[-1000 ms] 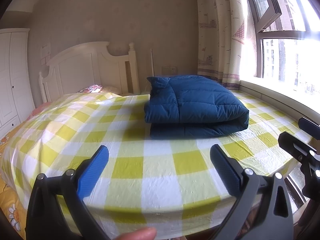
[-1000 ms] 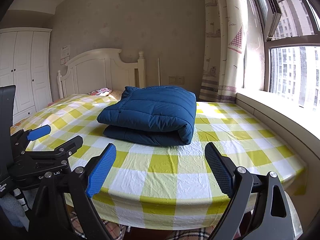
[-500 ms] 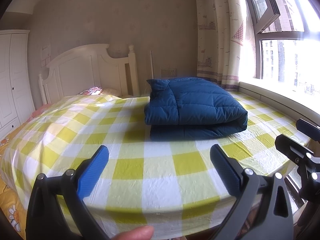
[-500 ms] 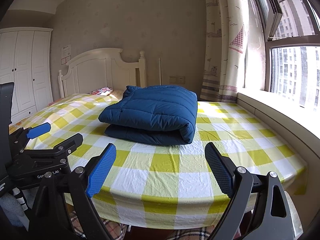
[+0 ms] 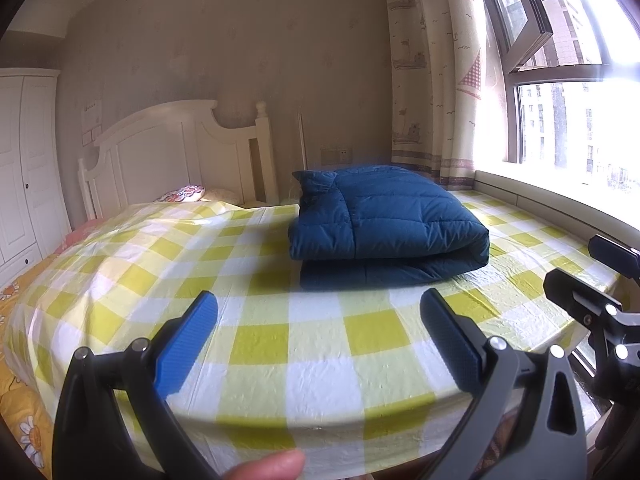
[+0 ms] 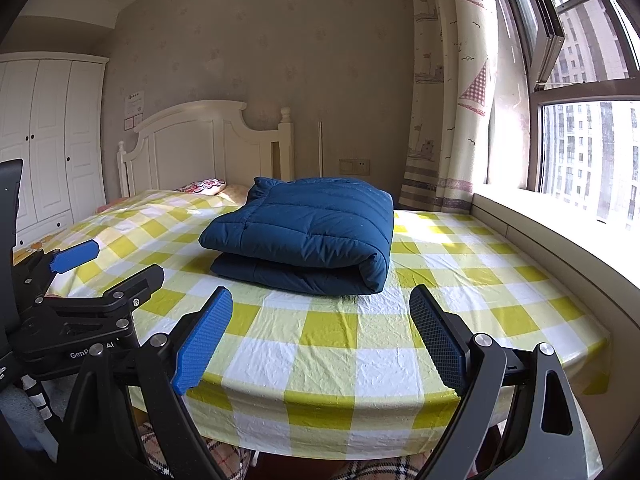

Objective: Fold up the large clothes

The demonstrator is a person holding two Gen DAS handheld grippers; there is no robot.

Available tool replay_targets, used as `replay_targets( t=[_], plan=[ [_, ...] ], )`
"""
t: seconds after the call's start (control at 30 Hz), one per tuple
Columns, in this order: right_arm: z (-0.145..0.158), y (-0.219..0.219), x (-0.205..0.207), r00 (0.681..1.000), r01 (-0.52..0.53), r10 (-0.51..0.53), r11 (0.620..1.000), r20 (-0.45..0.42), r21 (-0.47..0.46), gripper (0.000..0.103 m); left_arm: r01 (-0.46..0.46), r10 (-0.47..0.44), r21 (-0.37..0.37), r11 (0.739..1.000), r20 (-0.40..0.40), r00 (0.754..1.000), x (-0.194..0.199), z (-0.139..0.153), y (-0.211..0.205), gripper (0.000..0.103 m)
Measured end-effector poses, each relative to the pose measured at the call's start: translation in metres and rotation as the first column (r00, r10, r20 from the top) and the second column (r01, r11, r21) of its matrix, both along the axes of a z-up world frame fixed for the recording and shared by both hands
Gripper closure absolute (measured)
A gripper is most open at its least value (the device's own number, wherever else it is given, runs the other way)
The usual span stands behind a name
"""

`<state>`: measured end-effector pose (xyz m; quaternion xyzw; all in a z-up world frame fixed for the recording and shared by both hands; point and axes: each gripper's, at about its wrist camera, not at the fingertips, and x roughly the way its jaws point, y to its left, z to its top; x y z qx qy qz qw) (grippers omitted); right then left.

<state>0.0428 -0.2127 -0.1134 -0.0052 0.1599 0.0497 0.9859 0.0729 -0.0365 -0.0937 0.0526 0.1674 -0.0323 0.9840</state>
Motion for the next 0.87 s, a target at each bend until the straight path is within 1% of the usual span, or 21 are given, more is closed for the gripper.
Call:
replay_targets(
  t=[0.37, 0.43, 0.5, 0.57, 0.63, 0.7, 0.73, 0.77, 0.8, 0.87],
  plan=[
    [0.000, 0.001, 0.001, 1.000, -0.007, 0.007, 1.000, -0.008, -0.005, 0.016, 0.000, 0.000, -0.004, 1.000, 0.001, 1.000, -0.002, -0.001, 0.000, 0.002],
    [0.000, 0.002, 0.002, 1.000, -0.009, 0.009, 1.000, -0.011, -0.005, 0.016, 0.004, -0.004, -0.010, 1.000, -0.006, 1.000, -0.001, -0.001, 0.001, 0.002],
    [-0.002, 0.003, 0.004, 1.000, -0.013, 0.013, 1.000, -0.019, -0.008, 0.016, 0.022, -0.022, -0.036, 0.999, -0.013, 1.000, -0.002, -0.002, 0.004, 0.002],
    [-0.004, 0.003, 0.007, 0.999, -0.018, 0.018, 1.000, -0.029, -0.008, 0.016, 0.025, -0.025, -0.029, 0.999, -0.021, 0.999, 0.000, -0.003, 0.005, 0.002],
    [-0.007, 0.003, 0.010, 0.999, -0.021, 0.020, 1.000, -0.038, -0.008, 0.016, 0.046, -0.048, -0.037, 0.998, -0.053, 0.997, 0.008, -0.005, 0.010, 0.002],
    [-0.010, 0.000, 0.015, 0.999, -0.021, 0.020, 1.000, -0.048, -0.006, 0.016, 0.052, -0.058, -0.048, 0.998, -0.148, 0.987, 0.026, -0.008, 0.022, 0.002],
    [-0.011, -0.003, 0.020, 0.998, -0.022, 0.022, 1.000, -0.057, -0.010, 0.016, 0.043, -0.051, -0.044, 0.998, -0.187, 0.981, 0.037, -0.010, 0.030, 0.002],
    [-0.011, -0.008, 0.028, 0.997, -0.021, 0.019, 1.000, -0.068, -0.022, 0.016, 0.022, -0.028, -0.036, 0.999, -0.200, 0.979, 0.046, -0.009, 0.041, 0.002],
    [-0.009, -0.015, 0.036, 0.997, -0.012, 0.009, 0.999, -0.080, -0.038, 0.016, -0.009, 0.005, -0.016, 1.000, -0.194, 0.981, 0.057, -0.007, 0.056, 0.002],
    [0.003, -0.042, 0.057, 0.995, 0.017, -0.024, 0.997, -0.100, -0.072, 0.016, -0.095, 0.102, 0.052, 0.994, -0.169, 0.980, 0.084, 0.005, 0.094, 0.002]
  ],
)
